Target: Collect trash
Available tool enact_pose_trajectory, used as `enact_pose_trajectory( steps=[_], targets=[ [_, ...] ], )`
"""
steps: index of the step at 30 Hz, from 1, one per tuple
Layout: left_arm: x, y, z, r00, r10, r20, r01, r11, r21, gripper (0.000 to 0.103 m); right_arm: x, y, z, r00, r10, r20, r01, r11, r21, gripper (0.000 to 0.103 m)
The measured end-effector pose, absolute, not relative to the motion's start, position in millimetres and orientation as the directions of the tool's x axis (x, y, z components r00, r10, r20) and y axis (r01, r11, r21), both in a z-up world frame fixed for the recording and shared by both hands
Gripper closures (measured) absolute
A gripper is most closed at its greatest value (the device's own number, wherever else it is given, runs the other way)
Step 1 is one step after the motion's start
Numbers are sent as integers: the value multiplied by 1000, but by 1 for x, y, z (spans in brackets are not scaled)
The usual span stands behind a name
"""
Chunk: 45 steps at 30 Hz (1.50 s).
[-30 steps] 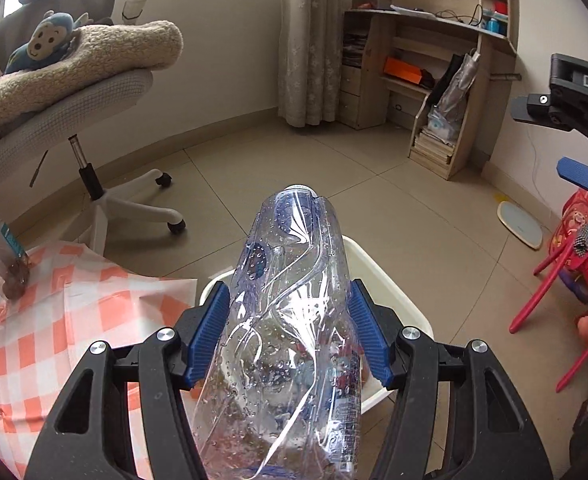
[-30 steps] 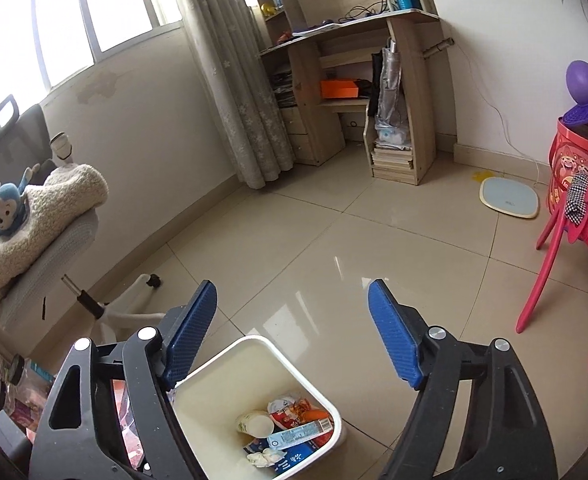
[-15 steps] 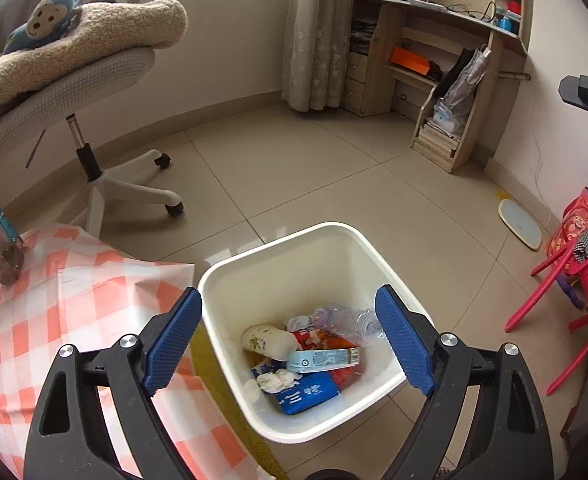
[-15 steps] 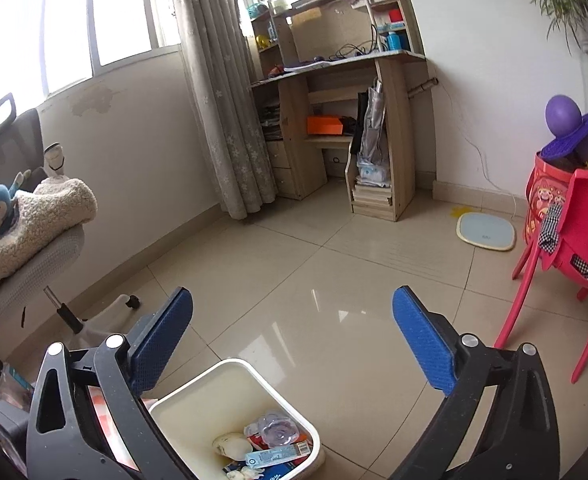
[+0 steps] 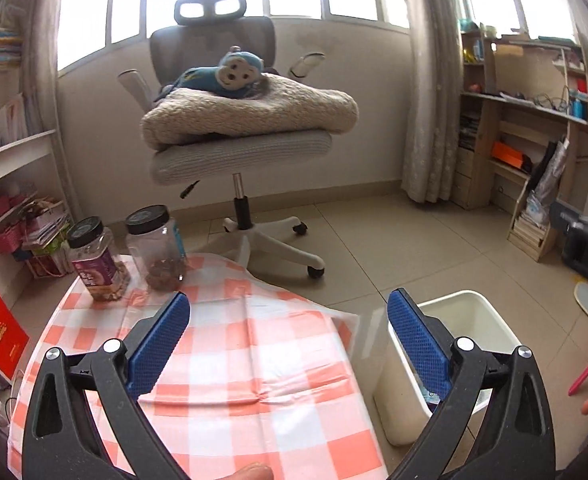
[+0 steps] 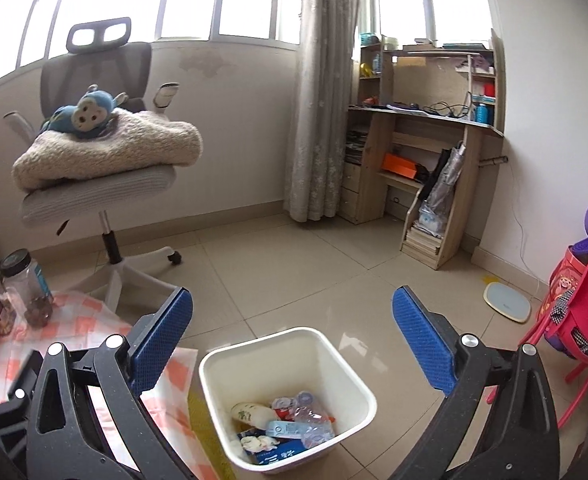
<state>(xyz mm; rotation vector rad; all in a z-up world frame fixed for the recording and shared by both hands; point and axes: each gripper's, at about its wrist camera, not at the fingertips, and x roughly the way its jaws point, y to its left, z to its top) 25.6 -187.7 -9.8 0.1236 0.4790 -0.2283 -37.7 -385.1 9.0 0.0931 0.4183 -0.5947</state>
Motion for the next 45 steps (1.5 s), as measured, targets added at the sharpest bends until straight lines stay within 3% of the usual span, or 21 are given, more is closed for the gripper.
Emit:
enact_pose_trajectory(
  steps=[11, 45],
  targets=[
    [25, -106, -17, 847, -105, -521, 162, 985, 65, 7, -30, -299, -21, 790, -428, -439, 459, 888, -39, 7],
    [48, -86, -39, 805, -45, -592, 65, 998, 13, 7, -2, -278, -47, 815, -323, -481, 366, 931, -6, 7]
  ],
)
